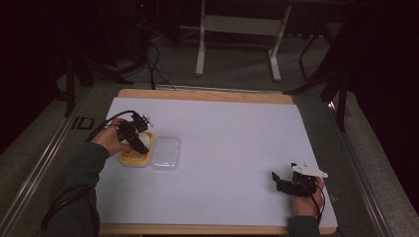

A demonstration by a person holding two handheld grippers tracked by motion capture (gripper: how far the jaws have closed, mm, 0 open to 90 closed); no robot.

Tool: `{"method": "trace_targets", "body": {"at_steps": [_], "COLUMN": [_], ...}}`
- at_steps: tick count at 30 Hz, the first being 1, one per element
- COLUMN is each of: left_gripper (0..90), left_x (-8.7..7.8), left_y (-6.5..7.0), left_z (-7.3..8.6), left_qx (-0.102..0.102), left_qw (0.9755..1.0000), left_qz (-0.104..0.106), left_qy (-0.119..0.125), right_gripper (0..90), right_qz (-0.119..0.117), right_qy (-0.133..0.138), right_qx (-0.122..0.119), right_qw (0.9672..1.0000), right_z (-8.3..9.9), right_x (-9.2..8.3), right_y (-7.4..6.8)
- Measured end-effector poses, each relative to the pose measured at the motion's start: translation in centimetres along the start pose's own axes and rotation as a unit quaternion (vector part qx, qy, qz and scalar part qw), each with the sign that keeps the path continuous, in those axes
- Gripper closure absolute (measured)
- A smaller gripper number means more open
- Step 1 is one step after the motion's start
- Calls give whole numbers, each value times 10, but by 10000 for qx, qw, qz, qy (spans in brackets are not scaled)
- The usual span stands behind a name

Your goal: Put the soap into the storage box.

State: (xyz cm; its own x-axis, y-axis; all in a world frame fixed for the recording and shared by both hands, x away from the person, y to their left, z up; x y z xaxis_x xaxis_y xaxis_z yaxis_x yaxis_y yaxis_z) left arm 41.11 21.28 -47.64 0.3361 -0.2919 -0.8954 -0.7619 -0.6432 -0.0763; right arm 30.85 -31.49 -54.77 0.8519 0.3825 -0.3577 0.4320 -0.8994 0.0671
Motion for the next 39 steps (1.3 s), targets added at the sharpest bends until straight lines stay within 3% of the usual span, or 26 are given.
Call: {"method": "trace_targets", "body": {"at_steps": [22, 32, 39], "left_gripper": [248, 248, 245], "left_x": [16, 30, 31], "left_y": [-8, -9, -11], "left_z": [12, 21, 23], "left_qx": [-211, -257, -403], "left_qw": [9995, 9992, 9989], "left_qz": [-155, -124, 46], "left_qy": [-153, -285, -246], "right_gripper": [147, 147, 147], "right_qz": [-4, -2, -4], "right_qy": [1, 2, 1], "right_qx": [-4, -8, -8], "right_qw": [10000, 10000, 10000], "right_z": [0, 0, 0], "right_x": [0, 0, 0], "right_y": [0, 0, 0]}}
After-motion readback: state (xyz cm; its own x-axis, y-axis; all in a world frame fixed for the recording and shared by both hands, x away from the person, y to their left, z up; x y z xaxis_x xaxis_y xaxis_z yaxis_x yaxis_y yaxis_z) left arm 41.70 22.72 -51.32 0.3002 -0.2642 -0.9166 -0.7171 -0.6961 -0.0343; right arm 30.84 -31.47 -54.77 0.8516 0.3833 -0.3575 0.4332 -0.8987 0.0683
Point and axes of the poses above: each handheld gripper's, and its own axes: x roughly forward along the jaws, z roughly out of its underside, y roughly to its right, the point moved 2 cm from there along x, roughly forward along the jaws, and after that the axes turned 14 degrees about y, right-handed, at the moved point
